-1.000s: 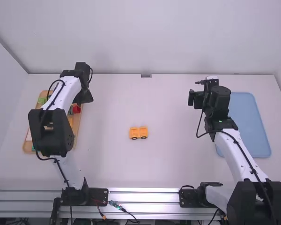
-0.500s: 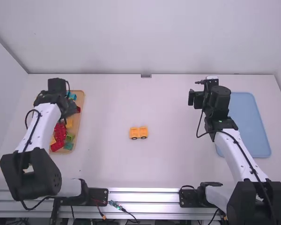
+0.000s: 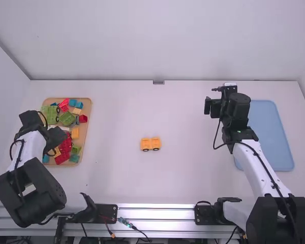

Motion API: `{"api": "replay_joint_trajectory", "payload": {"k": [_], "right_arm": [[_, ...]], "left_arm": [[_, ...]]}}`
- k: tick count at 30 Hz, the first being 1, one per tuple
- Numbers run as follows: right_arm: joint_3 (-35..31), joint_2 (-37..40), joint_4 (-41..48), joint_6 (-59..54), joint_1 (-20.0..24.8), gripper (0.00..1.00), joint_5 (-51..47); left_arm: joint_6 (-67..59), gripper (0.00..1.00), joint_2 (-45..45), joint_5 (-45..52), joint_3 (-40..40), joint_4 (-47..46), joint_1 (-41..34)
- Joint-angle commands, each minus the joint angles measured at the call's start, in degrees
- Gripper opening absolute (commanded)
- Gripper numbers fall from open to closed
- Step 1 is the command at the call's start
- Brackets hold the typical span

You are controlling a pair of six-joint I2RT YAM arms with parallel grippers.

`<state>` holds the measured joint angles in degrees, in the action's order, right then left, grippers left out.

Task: Assemble lego blocks to make yellow taxi

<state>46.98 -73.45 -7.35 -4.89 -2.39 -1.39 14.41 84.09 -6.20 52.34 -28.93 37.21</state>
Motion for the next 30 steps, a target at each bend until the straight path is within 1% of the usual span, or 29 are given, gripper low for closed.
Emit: {"api": "replay_joint_trajectory", "payload": {"k": [1,3,7,8,10,11,13,15,16,19,21,22,25,26,28,30], "right_arm": [[1.8,-0.2,-0.2,0.1,0.1,0.99,0.1],[1.8,-0.2,-0.2,0.1,0.1,0.99,0.0],[1.8,-0.2,-0.1,0.1,0.1,0.99,0.1],[1.8,-0.2,-0.1,0.1,0.1,0.99,0.0],[1.8,-0.2,-0.1,0.1,0.1,0.99,0.1],[1.8,-0.2,-0.1,0.1,0.1,0.99,0.1],[1.8,-0.2,0.0,0.1,0.1,0.99,0.1],[1.8,-0.2,0.0,0.1,0.1,0.99,0.1],[1.8,-0.2,0.0,0.1,0.1,0.99,0.0],[1.8,-0.2,0.1,0.1,0.1,0.99,0.0],[1.8,-0.2,0.1,0.1,0.1,0.99,0.1],[1.8,-0.2,0.1,0.1,0.1,0.99,0.1],[1.8,-0.2,0.0,0.1,0.1,0.99,0.1],[1.8,-0.2,0.0,0.2,0.1,0.99,0.0],[1.8,-0.2,0.1,0.1,0.1,0.99,0.1],[1.8,-0.2,0.1,0.1,0.1,0.99,0.0]], "left_arm": [[-1.0,0.99,-0.8,1.3,-1.5,1.1,2.0],[-1.0,1.0,-0.8,1.2,-2.1,1.9,2.7],[-0.9,0.95,-0.8,1.3,-3.1,3.8,4.7],[-0.8,0.85,-0.7,1.4,-3.2,4.0,5.0],[-1.5,0.79,-0.8,2.9,-3.1,4.5,5.3],[-2.6,0.79,-0.7,4.3,-3.1,4.7,5.2],[-4.6,0.72,-0.7,6.9,-3.1,5.5,5.2],[-4.9,0.73,-0.7,7.3,-3.1,5.8,5.2],[-4.9,0.76,-0.7,7.3,-3.1,5.9,5.2],[-4.9,0.75,-0.7,7.1,-3.1,5.7,5.2],[-4.9,0.76,-0.4,6.6,-3.1,5.9,5.2],[-4.9,0.78,-0.3,6.8,-3.1,5.9,5.2],[-5.3,0.75,2.4,6.8,-2.1,5.8,5.2],[-5.3,0.75,2.6,6.8,-2.0,5.7,5.2],[-5.3,0.74,5.5,6.8,-0.3,4.9,5.2],[-5.3,0.71,8.4,6.8,2.0,3.0,5.2]]}}
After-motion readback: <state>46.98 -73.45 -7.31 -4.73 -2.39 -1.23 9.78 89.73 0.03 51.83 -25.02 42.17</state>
